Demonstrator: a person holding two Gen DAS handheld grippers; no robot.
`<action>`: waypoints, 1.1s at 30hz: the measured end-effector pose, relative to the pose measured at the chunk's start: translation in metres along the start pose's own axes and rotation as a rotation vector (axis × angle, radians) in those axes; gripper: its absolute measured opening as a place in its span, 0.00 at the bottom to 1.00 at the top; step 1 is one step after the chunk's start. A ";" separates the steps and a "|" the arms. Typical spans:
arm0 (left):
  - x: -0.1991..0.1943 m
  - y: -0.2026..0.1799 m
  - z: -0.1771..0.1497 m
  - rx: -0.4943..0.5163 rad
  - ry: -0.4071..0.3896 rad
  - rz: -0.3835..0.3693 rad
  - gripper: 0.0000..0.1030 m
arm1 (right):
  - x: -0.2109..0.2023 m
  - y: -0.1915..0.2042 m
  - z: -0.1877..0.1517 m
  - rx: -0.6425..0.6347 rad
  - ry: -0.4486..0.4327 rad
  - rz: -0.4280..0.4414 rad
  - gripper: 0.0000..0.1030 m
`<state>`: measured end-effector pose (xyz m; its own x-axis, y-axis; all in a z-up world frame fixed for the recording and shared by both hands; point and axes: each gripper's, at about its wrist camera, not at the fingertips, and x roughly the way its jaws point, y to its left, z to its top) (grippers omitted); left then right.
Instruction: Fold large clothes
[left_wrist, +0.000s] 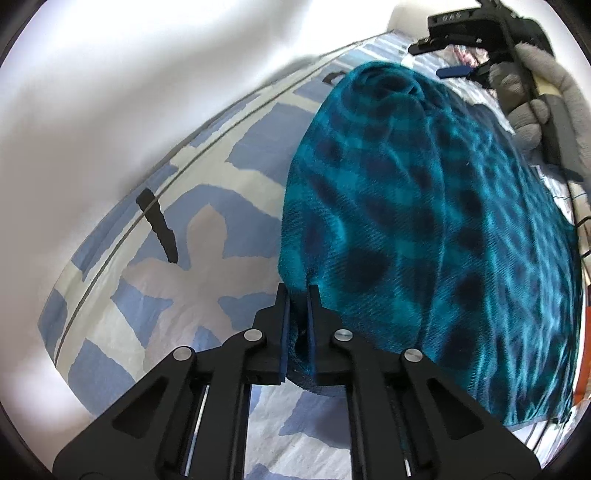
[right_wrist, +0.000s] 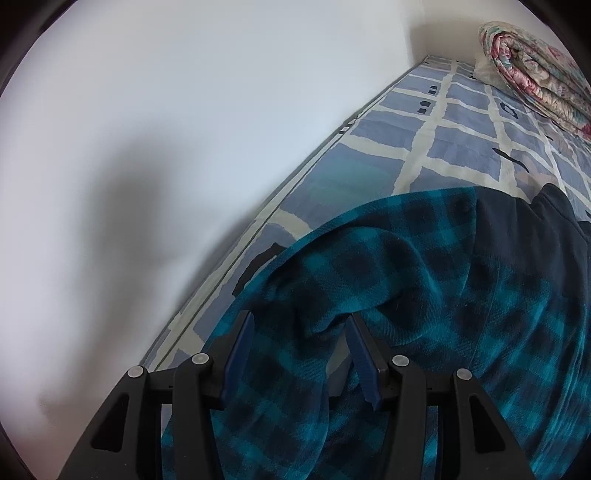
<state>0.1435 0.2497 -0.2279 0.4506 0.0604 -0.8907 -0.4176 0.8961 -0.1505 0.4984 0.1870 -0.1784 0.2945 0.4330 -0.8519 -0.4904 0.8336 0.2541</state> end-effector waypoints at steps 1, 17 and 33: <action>-0.005 0.001 0.001 -0.006 -0.012 -0.011 0.05 | -0.001 -0.002 0.003 0.008 -0.002 -0.005 0.57; -0.067 -0.009 0.006 0.025 -0.164 -0.072 0.05 | 0.042 -0.029 0.045 0.252 0.055 0.071 0.61; -0.088 -0.034 -0.012 0.196 -0.234 -0.035 0.05 | 0.067 -0.037 0.059 0.308 0.102 0.028 0.01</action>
<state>0.1089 0.2088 -0.1498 0.6412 0.1076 -0.7598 -0.2486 0.9658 -0.0730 0.5844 0.2056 -0.2180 0.1927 0.4339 -0.8801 -0.2211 0.8931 0.3918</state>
